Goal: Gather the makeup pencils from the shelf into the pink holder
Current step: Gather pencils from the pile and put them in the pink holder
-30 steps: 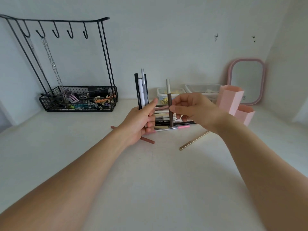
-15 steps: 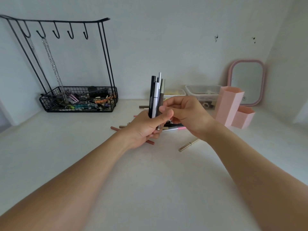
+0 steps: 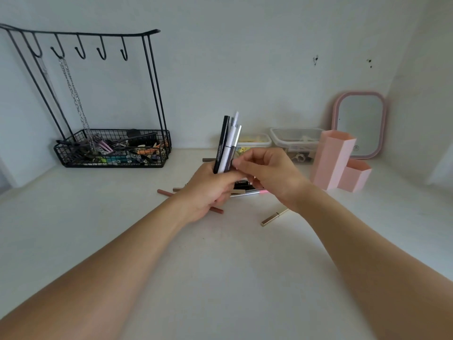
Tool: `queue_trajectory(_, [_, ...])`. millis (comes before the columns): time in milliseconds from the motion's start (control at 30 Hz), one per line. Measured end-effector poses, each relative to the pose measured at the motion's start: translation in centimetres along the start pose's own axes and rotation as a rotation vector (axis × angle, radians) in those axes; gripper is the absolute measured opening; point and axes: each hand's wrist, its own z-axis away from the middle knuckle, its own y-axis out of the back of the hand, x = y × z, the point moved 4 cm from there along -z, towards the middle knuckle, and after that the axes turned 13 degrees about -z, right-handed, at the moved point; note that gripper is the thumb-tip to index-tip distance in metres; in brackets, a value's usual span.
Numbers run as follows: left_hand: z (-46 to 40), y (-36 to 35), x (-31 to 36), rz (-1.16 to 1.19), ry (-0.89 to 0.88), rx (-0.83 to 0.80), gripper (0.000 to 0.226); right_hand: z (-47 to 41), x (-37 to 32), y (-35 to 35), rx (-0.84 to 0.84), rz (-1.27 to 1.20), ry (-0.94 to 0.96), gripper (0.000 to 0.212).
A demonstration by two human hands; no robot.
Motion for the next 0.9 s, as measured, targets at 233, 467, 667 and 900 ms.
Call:
queue_trajectory(233, [-0.6,2.2,-0.3,0.170,0.053,0.221,0.043,-0.4,1.0,1.2,0.007,0.829,0.152,0.020])
queue_trajectory(467, [-1.0,3.1,-1.4,0.167,0.124,0.340,0.043,-0.5,1.8,1.1,-0.028,0.930,0.109,0.015])
queue_trajectory(667, [-0.9,3.3,-1.5,0.148,0.111,0.367,0.043,-0.6,1.3,1.5,-0.009,0.918,0.102,0.011])
queue_trajectory(900, [-0.9,3.8,-1.1,0.213,0.067,0.425,0.044,-0.8,-0.4,3.8,0.162,0.566,0.064,0.008])
